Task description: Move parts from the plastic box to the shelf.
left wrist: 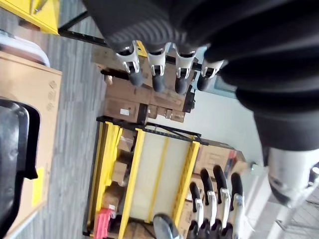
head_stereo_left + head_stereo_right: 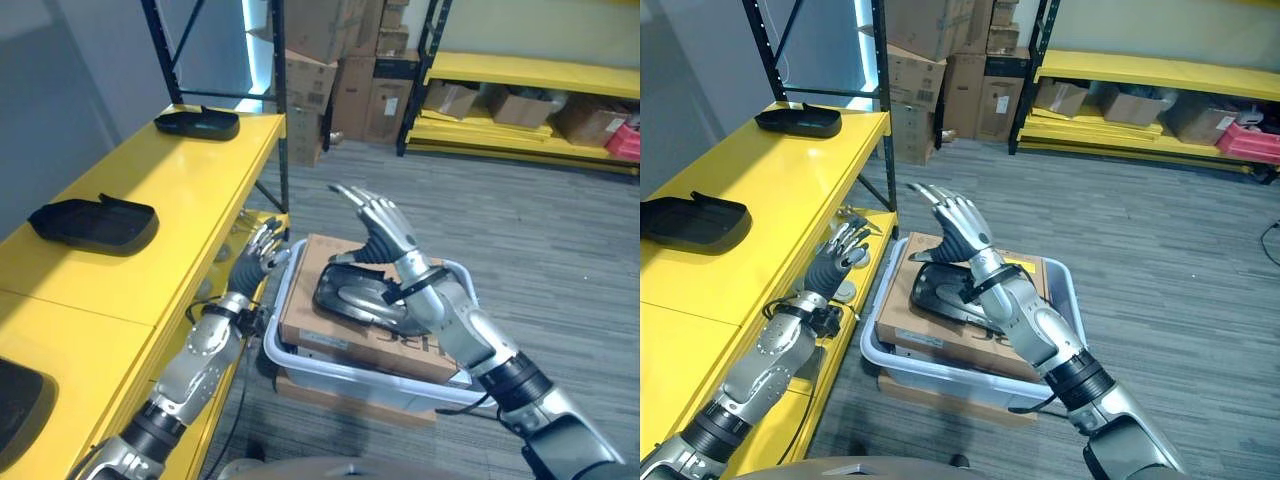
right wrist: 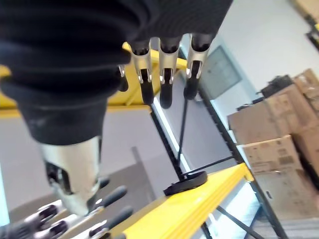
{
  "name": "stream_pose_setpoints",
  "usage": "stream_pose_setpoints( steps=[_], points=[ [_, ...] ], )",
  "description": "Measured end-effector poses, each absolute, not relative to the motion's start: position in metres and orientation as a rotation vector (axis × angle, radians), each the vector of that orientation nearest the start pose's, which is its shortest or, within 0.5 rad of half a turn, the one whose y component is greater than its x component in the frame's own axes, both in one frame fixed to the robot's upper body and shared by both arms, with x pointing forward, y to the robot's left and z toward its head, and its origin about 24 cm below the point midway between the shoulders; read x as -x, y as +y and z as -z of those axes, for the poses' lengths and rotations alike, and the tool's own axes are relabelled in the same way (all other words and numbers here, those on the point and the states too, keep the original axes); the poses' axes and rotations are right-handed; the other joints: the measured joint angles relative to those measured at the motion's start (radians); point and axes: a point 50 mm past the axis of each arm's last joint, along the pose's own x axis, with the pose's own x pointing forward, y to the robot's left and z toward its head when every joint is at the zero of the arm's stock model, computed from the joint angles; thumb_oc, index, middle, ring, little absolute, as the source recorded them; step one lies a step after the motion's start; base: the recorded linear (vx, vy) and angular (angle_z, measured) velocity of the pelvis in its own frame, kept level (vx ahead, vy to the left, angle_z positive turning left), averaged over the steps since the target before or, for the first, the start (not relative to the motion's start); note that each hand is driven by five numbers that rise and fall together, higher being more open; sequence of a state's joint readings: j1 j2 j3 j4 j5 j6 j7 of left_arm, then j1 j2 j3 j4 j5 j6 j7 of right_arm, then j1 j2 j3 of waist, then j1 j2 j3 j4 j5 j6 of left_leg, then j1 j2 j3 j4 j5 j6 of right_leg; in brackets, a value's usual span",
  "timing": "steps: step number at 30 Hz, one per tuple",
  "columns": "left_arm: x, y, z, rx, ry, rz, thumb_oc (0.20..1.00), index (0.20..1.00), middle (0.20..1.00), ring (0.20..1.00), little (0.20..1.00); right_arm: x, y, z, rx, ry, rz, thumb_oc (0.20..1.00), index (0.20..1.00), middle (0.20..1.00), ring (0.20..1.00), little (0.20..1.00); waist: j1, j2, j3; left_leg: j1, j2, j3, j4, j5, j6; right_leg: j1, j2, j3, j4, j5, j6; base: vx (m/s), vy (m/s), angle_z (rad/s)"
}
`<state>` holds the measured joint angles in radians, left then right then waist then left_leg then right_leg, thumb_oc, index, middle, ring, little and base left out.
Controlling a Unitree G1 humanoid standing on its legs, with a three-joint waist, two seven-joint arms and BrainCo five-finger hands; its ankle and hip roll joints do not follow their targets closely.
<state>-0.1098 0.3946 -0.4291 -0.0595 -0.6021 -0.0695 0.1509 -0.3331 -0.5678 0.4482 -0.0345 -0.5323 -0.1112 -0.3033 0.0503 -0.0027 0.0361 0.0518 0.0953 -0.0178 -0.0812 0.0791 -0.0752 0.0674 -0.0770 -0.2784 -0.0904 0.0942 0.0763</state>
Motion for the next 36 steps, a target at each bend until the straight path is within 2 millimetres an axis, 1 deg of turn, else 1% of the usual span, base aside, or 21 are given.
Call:
stream_pose_setpoints(
  steps=[1,2,4,5,8,9,10,11,14,17,19,20,22,24,25,29,30,31,33,34,36],
  points=[
    [-0.254,0.124,-0.059,0.193,0.010,0.282,1.000,1.000,1.000,1.000,1.000,-0.286,-0.138,-0.118,0.968,-0.560,-0.142,1.000,1.000,1.000,1.000,1.000,0.001,-0.003,-0.002,0.001,0.001,0.000,0.000,-0.001,-0.001,0.000,0.001,0.001,0.000,0.000,0.000,0.00,0.031,-0.03],
    [-0.252,0.133,-0.048,0.146,0.046,0.251,1.000,1.000,1.000,1.000,1.000,-0.289,-0.155,-0.091,0.894,-0.369,-0.094,1.000,1.000,1.000,1.000,1.000,-0.001,-0.006,-0.005,0.001,0.001,0.001,0.000,-0.003,0.000,0.000,0.000,0.002,0.000,-0.002,-0.001,0.00,0.000,0.00],
    [-0.249,0.139,-0.039,0.077,0.072,0.241,1.000,1.000,1.000,1.000,1.000,-0.286,-0.169,-0.070,0.878,-0.247,-0.082,1.000,1.000,1.000,1.000,1.000,-0.002,-0.005,-0.005,-0.004,-0.001,0.002,-0.001,-0.003,0.000,-0.005,-0.001,0.003,0.000,0.000,0.001,0.00,0.000,0.00],
    [-0.242,0.149,-0.018,0.005,0.144,0.212,1.000,1.000,1.000,1.000,1.000,-0.278,-0.185,-0.045,0.839,-0.113,-0.042,1.000,1.000,1.000,1.000,1.000,-0.002,-0.005,-0.006,-0.004,-0.001,0.002,-0.005,-0.004,0.000,-0.008,-0.002,0.002,0.000,-0.002,0.002,0.00,0.032,-0.01],
    [-0.217,0.168,0.027,-0.119,0.340,0.170,1.000,1.000,1.000,1.000,1.000,-0.265,-0.202,-0.006,0.708,0.121,0.033,1.000,1.000,1.000,1.000,1.000,-0.012,-0.003,-0.005,-0.012,-0.001,0.004,-0.006,-0.004,0.000,-0.014,-0.002,-0.001,0.000,-0.002,0.002,0.00,0.033,-0.02],
    [-0.207,0.174,0.041,-0.158,0.406,0.166,1.000,1.000,1.000,1.000,1.000,-0.263,-0.204,0.002,0.688,0.170,0.047,1.000,1.000,1.000,1.000,1.000,-0.016,-0.002,-0.003,-0.013,-0.001,0.004,-0.005,-0.004,0.001,-0.015,-0.002,-0.001,0.000,-0.002,0.002,0.00,0.034,0.00],
    [-0.200,0.177,0.049,-0.180,0.451,0.161,1.000,1.000,1.000,1.000,1.000,-0.263,-0.205,0.003,0.681,0.182,0.053,1.000,1.000,1.000,1.000,1.000,-0.013,-0.001,-0.001,-0.014,-0.002,0.004,-0.005,-0.004,0.000,-0.016,-0.002,-0.002,0.000,-0.002,0.002,-0.02,0.065,0.00],
    [-0.185,0.184,0.063,-0.205,0.518,0.134,1.000,1.000,1.000,1.000,1.000,-0.265,-0.204,0.004,0.617,0.188,0.096,1.000,1.000,1.000,1.000,1.000,-0.011,0.000,-0.001,-0.011,-0.001,0.005,-0.006,-0.004,0.000,-0.015,-0.003,-0.002,0.000,-0.003,0.003,-0.02,0.045,0.00],
    [-0.169,0.193,0.081,-0.243,0.618,0.105,1.000,1.000,1.000,1.000,1.000,-0.266,-0.203,0.012,0.516,0.238,0.175,1.000,1.000,1.000,1.000,1.000,0.013,0.001,0.002,-0.018,-0.002,0.005,-0.005,-0.005,0.000,-0.024,-0.003,0.001,0.000,-0.002,0.003,-0.02,0.044,0.01],
    [-0.166,0.194,0.085,-0.244,0.640,0.095,1.000,1.000,1.000,1.000,1.000,-0.267,-0.199,0.022,0.459,0.294,0.214,1.000,1.000,1.000,1.000,1.000,0.033,0.003,0.002,-0.018,-0.003,0.008,-0.005,-0.005,0.000,-0.026,-0.004,0.006,0.000,-0.001,0.004,-0.02,0.037,-0.02],
    [-0.165,0.194,0.086,-0.243,0.641,0.093,1.000,1.000,1.000,1.000,1.000,-0.269,-0.196,0.022,0.444,0.294,0.228,1.000,1.000,1.000,1.000,1.000,0.041,0.004,0.003,-0.022,-0.005,0.007,-0.006,-0.004,0.001,-0.029,-0.006,0.005,0.000,0.000,0.005,-0.01,0.028,0.00],
    [-0.163,0.193,0.089,-0.250,0.654,0.091,1.000,1.000,1.000,1.000,1.000,-0.271,-0.194,0.025,0.435,0.309,0.238,1.000,1.000,1.000,1.000,1.000,0.038,0.004,0.003,-0.022,-0.005,0.007,-0.006,-0.004,0.001,-0.029,-0.006,0.005,0.000,0.000,0.006,0.00,0.000,0.00],
    [-0.159,0.188,0.095,-0.251,0.677,0.097,1.000,1.000,1.000,1.000,1.000,-0.273,-0.188,0.034,0.403,0.359,0.254,1.000,1.000,1.000,1.000,1.000,0.041,0.001,0.005,-0.026,-0.006,0.003,-0.006,-0.004,0.001,-0.028,-0.006,-0.003,0.000,0.001,0.006,-0.01,0.011,0.04],
    [-0.160,0.184,0.095,-0.258,0.673,0.111,1.000,1.000,1.000,1.000,1.000,-0.275,-0.185,0.039,0.425,0.392,0.243,1.000,1.000,1.000,1.000,1.000,0.045,-0.001,0.007,-0.034,-0.006,-0.007,-0.005,0.001,-0.001,-0.029,-0.006,-0.008,0.000,0.001,0.006,-0.01,0.022,0.13],
    [-0.161,0.182,0.095,-0.256,0.670,0.115,1.000,1.000,1.000,1.000,1.000,-0.275,-0.185,0.041,0.436,0.407,0.242,1.000,1.000,1.000,1.000,1.000,0.058,-0.002,0.008,-0.035,-0.006,-0.009,-0.002,0.002,-0.003,-0.029,-0.005,-0.009,0.000,0.000,0.007,0.00,0.024,0.10],
    [-0.161,0.182,0.095,-0.256,0.669,0.110,1.000,1.000,1.000,1.000,1.000,-0.283,-0.181,0.039,0.531,0.394,0.196,1.000,1.000,1.000,1.000,1.000,0.080,-0.005,0.011,-0.036,-0.006,-0.013,0.000,0.005,-0.007,-0.028,-0.005,-0.014,0.000,0.000,0.007,0.00,0.006,0.04],
    [-0.164,0.181,0.093,-0.256,0.658,0.113,1.000,1.000,1.000,1.000,1.000,-0.290,-0.181,0.036,0.672,0.372,0.131,1.000,1.000,1.000,1.000,1.000,0.087,-0.011,0.018,-0.039,-0.006,-0.019,0.000,0.007,-0.008,-0.028,-0.006,-0.030,0.000,0.000,0.007,0.00,-0.004,0.15],
    [-0.164,0.181,0.093,-0.257,0.655,0.113,1.000,1.000,1.000,1.000,1.000,-0.291,-0.183,0.035,0.698,0.364,0.120,1.000,1.000,1.000,1.000,1.000,0.088,-0.014,0.020,-0.044,-0.006,-0.030,0.000,0.009,-0.007,-0.028,-0.006,-0.034,0.000,-0.002,0.007,-0.01,-0.013,0.25],
    [-0.166,0.182,0.092,-0.259,0.646,0.125,1.000,1.000,1.000,1.000,1.000,-0.295,-0.186,0.033,0.820,0.348,0.060,1.000,1.000,1.000,1.000,1.000,0.099,-0.024,0.027,-0.054,-0.006,-0.040,0.000,0.012,-0.005,-0.030,-0.005,-0.042,0.000,-0.003,0.006,-0.01,-0.023,0.19],
    [-0.166,0.183,0.091,-0.261,0.644,0.134,1.000,1.000,1.000,1.000,1.000,-0.298,-0.190,0.030,0.876,0.340,0.031,1.000,1.000,1.000,1.000,1.000,0.113,-0.028,0.031,-0.062,-0.006,-0.044,0.000,0.013,-0.004,-0.035,-0.005,-0.049,0.000,-0.002,0.005,-0.01,-0.026,0.12],
    [-0.167,0.184,0.091,-0.284,0.636,0.156,1.000,1.000,1.000,1.000,1.000,-0.302,-0.196,0.031,1.000,0.346,-0.027,1.000,1.000,1.000,1.000,1.000,0.114,-0.035,0.037,-0.076,-0.007,-0.063,0.000,0.019,-0.006,-0.040,-0.005,-0.066,0.000,-0.003,0.006,-0.04,-0.034,0.23]
  ],
)
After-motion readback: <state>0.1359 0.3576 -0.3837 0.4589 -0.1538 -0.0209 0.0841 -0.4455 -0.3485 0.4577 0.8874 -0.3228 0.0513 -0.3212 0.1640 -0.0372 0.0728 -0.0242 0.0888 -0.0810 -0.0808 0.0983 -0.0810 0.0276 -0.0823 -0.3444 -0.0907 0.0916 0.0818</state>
